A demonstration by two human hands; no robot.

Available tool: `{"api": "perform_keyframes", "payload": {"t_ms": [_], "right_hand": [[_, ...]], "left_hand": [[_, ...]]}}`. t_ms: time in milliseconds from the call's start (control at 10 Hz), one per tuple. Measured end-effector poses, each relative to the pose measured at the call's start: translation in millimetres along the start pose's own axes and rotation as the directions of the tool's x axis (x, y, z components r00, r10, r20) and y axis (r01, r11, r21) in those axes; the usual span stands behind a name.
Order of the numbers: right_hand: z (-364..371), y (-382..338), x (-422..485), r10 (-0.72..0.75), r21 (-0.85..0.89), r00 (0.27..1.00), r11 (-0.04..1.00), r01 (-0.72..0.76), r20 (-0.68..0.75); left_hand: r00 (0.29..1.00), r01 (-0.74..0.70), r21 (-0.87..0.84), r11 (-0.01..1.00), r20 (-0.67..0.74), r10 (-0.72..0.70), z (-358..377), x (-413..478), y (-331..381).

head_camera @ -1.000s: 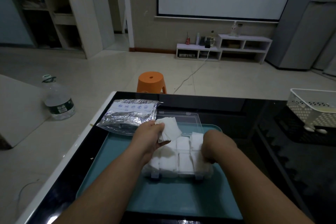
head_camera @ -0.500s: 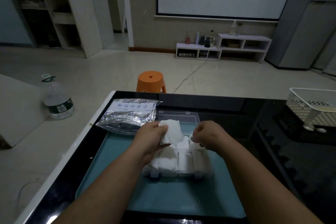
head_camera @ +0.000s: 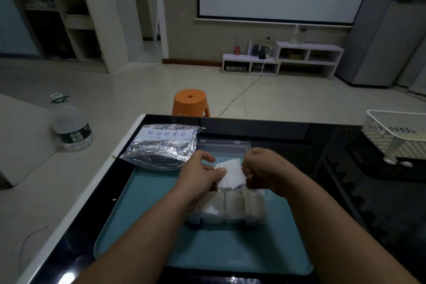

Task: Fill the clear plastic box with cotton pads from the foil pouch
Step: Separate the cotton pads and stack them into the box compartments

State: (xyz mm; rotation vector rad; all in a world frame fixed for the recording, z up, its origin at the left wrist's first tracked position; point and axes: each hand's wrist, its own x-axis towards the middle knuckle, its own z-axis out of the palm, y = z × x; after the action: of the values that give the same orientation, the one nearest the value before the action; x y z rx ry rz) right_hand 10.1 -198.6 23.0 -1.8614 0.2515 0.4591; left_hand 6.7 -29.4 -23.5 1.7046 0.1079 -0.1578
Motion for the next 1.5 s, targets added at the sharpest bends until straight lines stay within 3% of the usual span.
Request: {"api": "perform_keyframes", "payload": {"t_ms": [100,200,300,500,900,1100,1300,1400,1500], "right_hand": [[-4.2,1.2,-0.2,0.005,-0.068,0.999,0.998,-0.002,0.047],[-6.1,3.2,-2.1,0.0,-0.291,0.998,0.957,0.02,0.07],[-3.4,6.2,-1.5,0.051,-0.378,0.998,0.925,-0.031,0.042],[3.4,8.7,1.3,0.131,-0.515,0.991,0.851,-0.105,0.013],[12.1,13.4,2.9,0.143,-0.552,0.99,0.825,-0.121,-0.002],[18.6,15.0,1.1,0.164,-0.591,0.986,0.793,-0.145,-0.022],[20.1,6.3,-6.1,0.173,-0.661,0.985,0.741,-0.12,0.014],[13.6,1.8,-7.3,0.191,-0.653,0.98,0.749,-0.111,0.053],[8.8,1.0,-5.9,0.149,-0.634,0.989,0.766,-0.1,0.024]], "left_hand": [[0.999,-0.037,0.051,0.998,-0.024,0.038,2.9,-1.3,-2.4],[0.997,-0.064,0.128,0.99,-0.044,0.07,6.3,-2.8,-5.3],[0.991,-0.111,0.318,0.941,-0.039,0.13,10.8,-2.7,-8.4],[0.993,-0.115,0.566,0.816,0.093,0.076,16.8,-8.2,-9.7],[0.969,-0.248,0.77,0.588,0.203,0.142,18.8,-12.3,-10.0],[0.967,-0.253,0.754,0.606,0.217,0.134,16.8,-11.1,-13.0],[0.975,-0.193,0.614,0.766,0.205,0.082,6.5,-6.3,-5.5],[0.977,-0.207,0.579,0.789,0.168,0.134,0.0,-6.1,2.4],[0.964,-0.264,0.662,0.701,0.173,0.2,-3.2,-7.7,7.2]]}}
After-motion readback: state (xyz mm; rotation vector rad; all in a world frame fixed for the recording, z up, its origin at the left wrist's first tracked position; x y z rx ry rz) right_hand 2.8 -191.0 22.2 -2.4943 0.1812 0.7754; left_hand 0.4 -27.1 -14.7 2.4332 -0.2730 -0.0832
